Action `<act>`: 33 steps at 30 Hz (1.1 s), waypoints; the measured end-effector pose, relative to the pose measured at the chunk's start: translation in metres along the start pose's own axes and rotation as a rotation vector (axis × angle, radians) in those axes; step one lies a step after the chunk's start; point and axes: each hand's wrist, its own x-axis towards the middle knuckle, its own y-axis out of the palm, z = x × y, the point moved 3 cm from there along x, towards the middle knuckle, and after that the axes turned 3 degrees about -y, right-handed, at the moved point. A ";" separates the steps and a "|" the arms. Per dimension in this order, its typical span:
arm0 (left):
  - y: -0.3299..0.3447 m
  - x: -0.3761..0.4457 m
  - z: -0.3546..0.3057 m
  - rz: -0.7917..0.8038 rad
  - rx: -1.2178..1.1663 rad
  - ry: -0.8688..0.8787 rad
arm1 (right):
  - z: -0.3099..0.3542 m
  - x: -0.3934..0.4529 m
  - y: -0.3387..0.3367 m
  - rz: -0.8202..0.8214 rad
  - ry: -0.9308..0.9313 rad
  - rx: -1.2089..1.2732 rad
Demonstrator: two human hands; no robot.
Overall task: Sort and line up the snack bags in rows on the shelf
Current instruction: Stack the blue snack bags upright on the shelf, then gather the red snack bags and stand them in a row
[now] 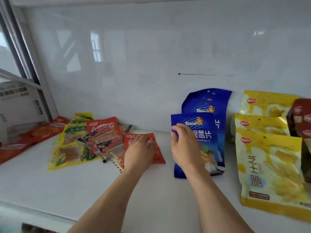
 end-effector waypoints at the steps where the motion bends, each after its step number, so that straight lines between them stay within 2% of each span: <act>1: -0.006 0.004 0.006 -0.015 0.008 0.001 | 0.009 0.001 0.007 0.037 -0.020 0.027; 5: -0.030 0.022 0.036 -0.041 0.025 0.006 | 0.037 0.005 0.041 0.202 0.008 0.073; 12: -0.078 0.057 0.092 -0.001 0.036 0.041 | 0.060 0.007 0.100 0.324 0.347 -0.196; 17: -0.095 0.079 0.123 0.043 0.043 0.102 | 0.077 0.005 0.134 0.404 0.495 -0.220; 26: -0.117 0.096 0.165 0.047 0.013 0.084 | 0.122 0.004 0.177 0.396 0.539 -0.149; 30: -0.137 0.103 0.180 -0.013 -0.023 0.025 | 0.142 0.008 0.185 0.376 0.451 -0.226; 33: -0.151 0.108 0.191 -0.062 -0.042 -0.024 | 0.156 0.012 0.193 0.431 0.412 -0.131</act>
